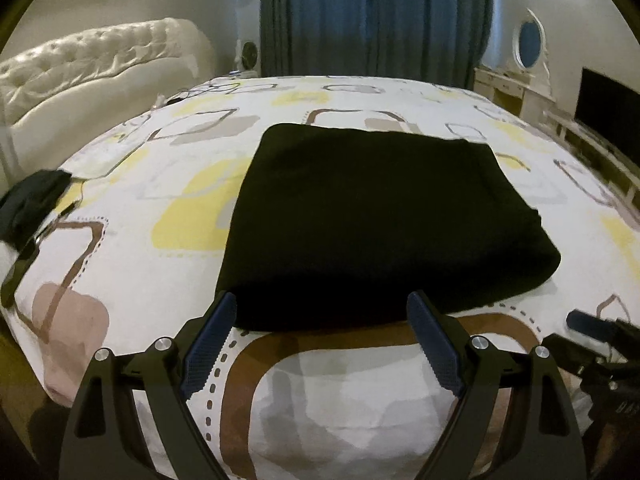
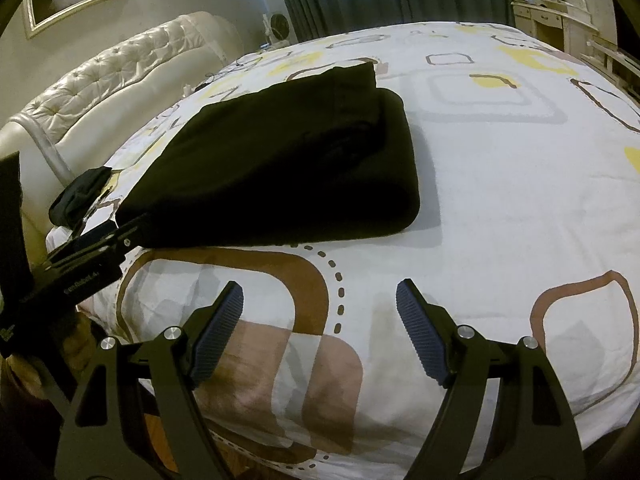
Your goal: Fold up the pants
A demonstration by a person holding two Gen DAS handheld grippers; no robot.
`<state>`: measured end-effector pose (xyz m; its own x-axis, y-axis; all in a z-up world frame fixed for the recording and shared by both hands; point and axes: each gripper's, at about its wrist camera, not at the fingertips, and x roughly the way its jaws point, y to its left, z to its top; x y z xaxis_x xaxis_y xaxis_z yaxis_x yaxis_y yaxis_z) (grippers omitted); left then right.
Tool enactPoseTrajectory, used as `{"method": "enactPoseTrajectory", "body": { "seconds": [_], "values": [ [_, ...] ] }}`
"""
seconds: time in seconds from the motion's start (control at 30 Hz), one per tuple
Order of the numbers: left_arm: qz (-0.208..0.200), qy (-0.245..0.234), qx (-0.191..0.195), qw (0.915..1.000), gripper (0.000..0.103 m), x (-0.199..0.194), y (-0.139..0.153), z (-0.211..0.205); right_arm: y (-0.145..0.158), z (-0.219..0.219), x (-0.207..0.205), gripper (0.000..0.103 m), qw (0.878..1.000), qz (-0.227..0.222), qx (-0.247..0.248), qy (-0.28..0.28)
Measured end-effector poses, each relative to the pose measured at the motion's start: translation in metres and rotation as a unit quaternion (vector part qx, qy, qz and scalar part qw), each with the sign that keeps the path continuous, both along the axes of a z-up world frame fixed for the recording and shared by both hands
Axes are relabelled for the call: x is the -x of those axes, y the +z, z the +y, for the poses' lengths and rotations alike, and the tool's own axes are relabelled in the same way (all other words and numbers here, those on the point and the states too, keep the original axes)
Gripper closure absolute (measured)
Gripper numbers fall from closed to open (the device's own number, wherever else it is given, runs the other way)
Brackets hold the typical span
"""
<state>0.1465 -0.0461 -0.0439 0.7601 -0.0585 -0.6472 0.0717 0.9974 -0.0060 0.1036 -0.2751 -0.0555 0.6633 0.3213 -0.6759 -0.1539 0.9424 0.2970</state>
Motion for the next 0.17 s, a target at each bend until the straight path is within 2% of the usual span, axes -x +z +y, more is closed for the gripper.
{"method": "enactPoseTrajectory", "body": {
  "seconds": [0.07, 0.17],
  "values": [
    [-0.002, -0.006, 0.017, 0.9998, 0.017, 0.0015, 0.0025, 0.0029, 0.0008, -0.0013, -0.0002, 0.024, 1.0, -0.001, -0.002, -0.001],
    [-0.005, -0.017, 0.022, 0.9996, 0.017, 0.0037, 0.0061, 0.0014, 0.0021, -0.004, 0.0005, 0.024, 1.0, -0.004, -0.003, -0.002]
  ]
}}
